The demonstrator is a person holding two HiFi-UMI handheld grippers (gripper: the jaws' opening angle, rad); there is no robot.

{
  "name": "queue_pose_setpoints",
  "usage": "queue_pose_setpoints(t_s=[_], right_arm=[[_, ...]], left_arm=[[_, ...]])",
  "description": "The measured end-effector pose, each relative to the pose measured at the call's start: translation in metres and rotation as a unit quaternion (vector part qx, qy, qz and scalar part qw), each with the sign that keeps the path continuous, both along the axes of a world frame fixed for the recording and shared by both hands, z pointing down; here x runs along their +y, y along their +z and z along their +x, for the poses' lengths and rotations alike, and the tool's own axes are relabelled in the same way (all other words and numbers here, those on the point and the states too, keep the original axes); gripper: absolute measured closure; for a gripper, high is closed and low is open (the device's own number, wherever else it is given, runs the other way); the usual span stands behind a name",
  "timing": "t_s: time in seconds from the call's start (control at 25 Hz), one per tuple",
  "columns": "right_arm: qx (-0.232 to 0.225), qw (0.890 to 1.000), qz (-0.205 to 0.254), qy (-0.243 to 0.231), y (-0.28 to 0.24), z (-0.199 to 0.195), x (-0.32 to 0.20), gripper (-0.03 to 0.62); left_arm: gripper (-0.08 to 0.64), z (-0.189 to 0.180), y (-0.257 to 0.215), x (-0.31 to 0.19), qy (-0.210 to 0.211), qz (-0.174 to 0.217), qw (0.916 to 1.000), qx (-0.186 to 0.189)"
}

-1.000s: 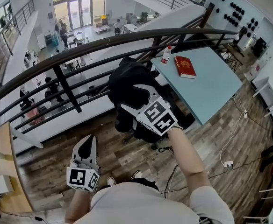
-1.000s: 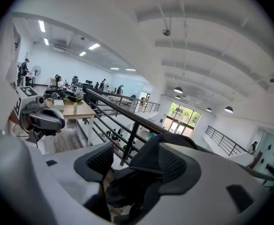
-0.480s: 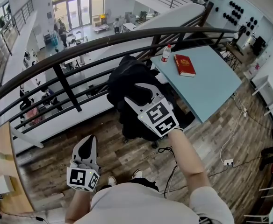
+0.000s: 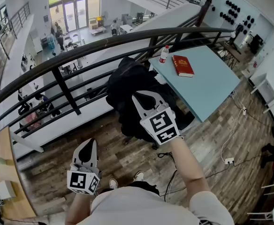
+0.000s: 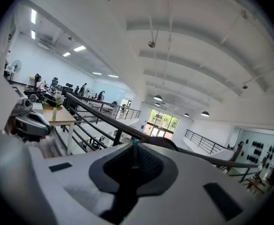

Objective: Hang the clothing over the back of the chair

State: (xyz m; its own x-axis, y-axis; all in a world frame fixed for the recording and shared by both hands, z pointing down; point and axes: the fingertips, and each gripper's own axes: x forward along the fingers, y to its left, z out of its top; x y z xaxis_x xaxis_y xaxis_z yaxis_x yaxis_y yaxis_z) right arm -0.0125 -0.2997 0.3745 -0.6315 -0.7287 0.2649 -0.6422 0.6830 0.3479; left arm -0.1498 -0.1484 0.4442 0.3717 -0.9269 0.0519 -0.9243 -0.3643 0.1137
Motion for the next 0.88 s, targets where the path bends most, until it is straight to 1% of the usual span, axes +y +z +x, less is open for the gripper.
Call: queue_pose_setpoints(t_s=[0.08, 0.28, 0.36, 0.64, 0.88], right_arm=[[-0.003, 1.0, -0.001, 0.007, 0.0, 0.002, 0.003, 0.566], [0.005, 1.0, -0.005, 0.019, 0.007, -0.001, 0.015, 0.571], [-0.001, 1.0, -0.006, 0.029, 0.01, -0.001, 0.02, 0.573], [-0.049, 0.996, -0.013, 0.079, 0.014, 0.026, 0.041, 0.575], [-0.092, 0.988, -0.008, 0.123, 0.008, 0.059, 0.065, 0.575]], left_arm=[[0.538, -0.001, 0.0, 0.002, 0.004, 0.0, 1.0, 0.0], [0.538, -0.008, -0.001, 0.006, 0.014, 0.001, 0.9999, -0.001], [0.538, -0.013, 0.001, 0.007, 0.016, 0.001, 0.9999, -0.002], [0.538, -0.02, 0.0, 0.007, 0.033, 0.006, 0.9994, -0.012], [0.538, -0.027, -0.004, 0.011, 0.041, 0.02, 0.9989, -0.013]])
